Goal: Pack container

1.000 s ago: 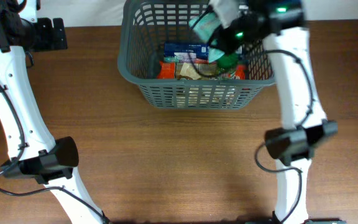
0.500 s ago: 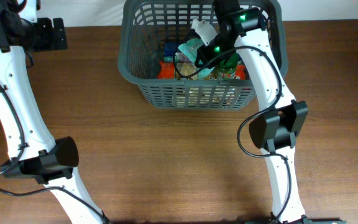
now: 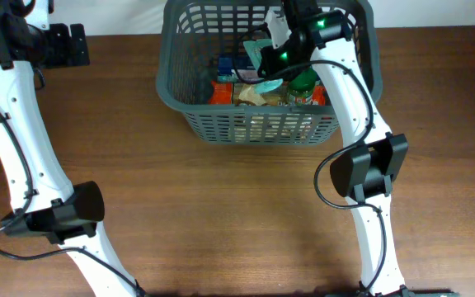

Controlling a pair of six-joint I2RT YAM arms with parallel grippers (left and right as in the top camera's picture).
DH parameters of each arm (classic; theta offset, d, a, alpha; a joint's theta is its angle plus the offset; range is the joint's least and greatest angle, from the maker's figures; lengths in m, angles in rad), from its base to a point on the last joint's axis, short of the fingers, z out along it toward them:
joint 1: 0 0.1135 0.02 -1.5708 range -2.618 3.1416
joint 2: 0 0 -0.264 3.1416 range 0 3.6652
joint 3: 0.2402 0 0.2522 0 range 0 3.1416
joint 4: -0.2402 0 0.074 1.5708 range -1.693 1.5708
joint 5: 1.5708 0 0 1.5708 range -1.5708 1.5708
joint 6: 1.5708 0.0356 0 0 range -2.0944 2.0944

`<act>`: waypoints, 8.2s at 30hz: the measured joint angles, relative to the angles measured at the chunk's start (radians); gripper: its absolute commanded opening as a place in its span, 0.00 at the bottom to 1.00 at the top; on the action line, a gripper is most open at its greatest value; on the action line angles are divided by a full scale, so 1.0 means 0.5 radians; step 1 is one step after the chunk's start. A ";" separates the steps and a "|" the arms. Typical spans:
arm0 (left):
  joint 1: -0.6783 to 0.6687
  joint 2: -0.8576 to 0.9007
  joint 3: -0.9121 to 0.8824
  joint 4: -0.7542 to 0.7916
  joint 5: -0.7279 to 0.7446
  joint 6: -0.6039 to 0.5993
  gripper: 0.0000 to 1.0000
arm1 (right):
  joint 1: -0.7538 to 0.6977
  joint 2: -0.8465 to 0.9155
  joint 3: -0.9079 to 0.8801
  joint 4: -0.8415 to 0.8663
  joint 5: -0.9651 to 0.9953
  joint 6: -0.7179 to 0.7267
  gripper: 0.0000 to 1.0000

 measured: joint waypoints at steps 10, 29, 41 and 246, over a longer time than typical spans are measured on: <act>0.000 0.000 0.000 0.000 0.000 0.000 0.99 | 0.008 0.000 -0.001 -0.120 0.192 0.249 0.15; 0.000 0.000 0.000 0.000 0.000 0.000 0.99 | 0.049 0.000 -0.175 -0.101 0.304 0.345 0.58; 0.000 0.000 0.000 0.000 0.000 0.000 0.99 | 0.050 -0.021 -0.065 -0.144 0.311 0.130 0.53; -0.470 -3.593 -4.176 2.403 -0.023 -0.005 0.99 | -0.827 -4.984 -4.991 1.453 -0.095 -0.330 0.99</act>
